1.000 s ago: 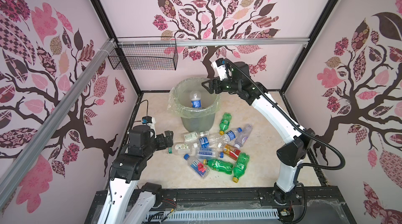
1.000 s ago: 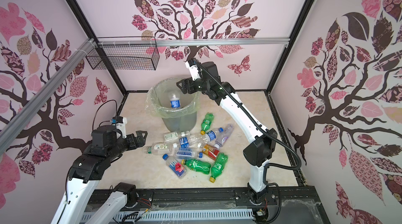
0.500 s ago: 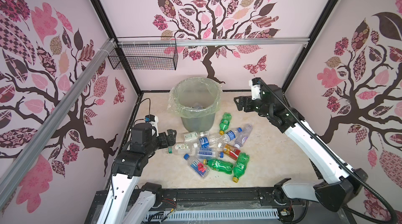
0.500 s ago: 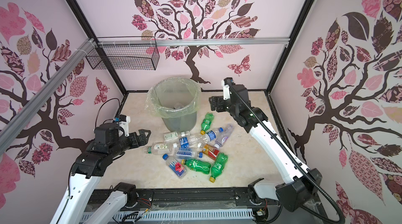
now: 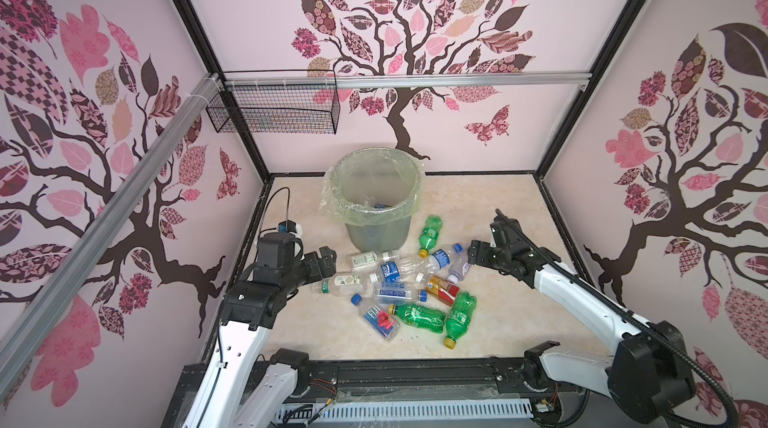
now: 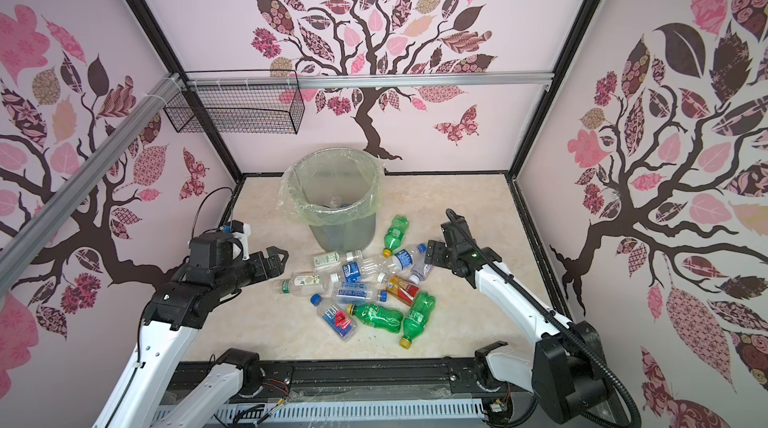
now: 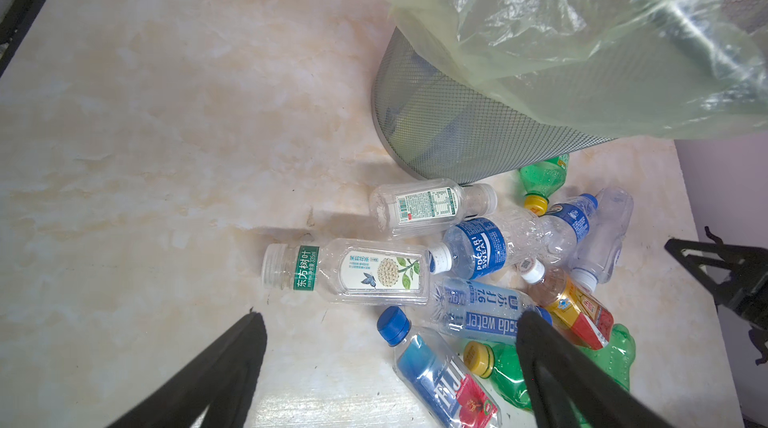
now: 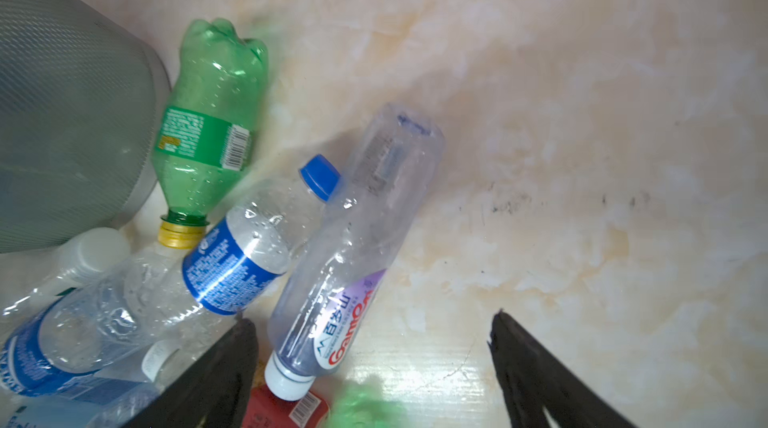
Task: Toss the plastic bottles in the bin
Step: 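Lower the right gripper onto the large clear bottle and close it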
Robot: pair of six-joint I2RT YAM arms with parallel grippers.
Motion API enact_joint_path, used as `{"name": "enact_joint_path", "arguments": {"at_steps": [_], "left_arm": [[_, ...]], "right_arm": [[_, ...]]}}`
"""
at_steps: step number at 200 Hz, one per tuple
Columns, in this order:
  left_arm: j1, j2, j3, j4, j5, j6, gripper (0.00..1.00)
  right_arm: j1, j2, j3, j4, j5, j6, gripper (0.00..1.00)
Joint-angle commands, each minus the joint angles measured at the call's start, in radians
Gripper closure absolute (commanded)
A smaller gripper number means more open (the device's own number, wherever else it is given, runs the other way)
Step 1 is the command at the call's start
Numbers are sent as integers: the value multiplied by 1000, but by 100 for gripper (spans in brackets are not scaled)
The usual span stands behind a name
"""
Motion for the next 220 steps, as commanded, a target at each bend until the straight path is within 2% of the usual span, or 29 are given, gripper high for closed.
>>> {"name": "enact_joint_path", "arguments": {"at_steps": [1,58,101,142,220], "left_arm": [[4,11,-24,7,4,-29,2],[5,33,-28,31,-1,-20,2],[5,48,-16,41,-24,5,2],[5,43,-27,99,19,28,2],[6,31,-39,120,8,50,2]], "right_arm": [[0,-1,-25,110,-40,64,11],[-7,108,-86,275,-83,106,14],[-76,193,-134,383,-164,135,18],[-103,251,-140,424,-189,136,22],[-132,327,-111,427,-169,101,33]]}}
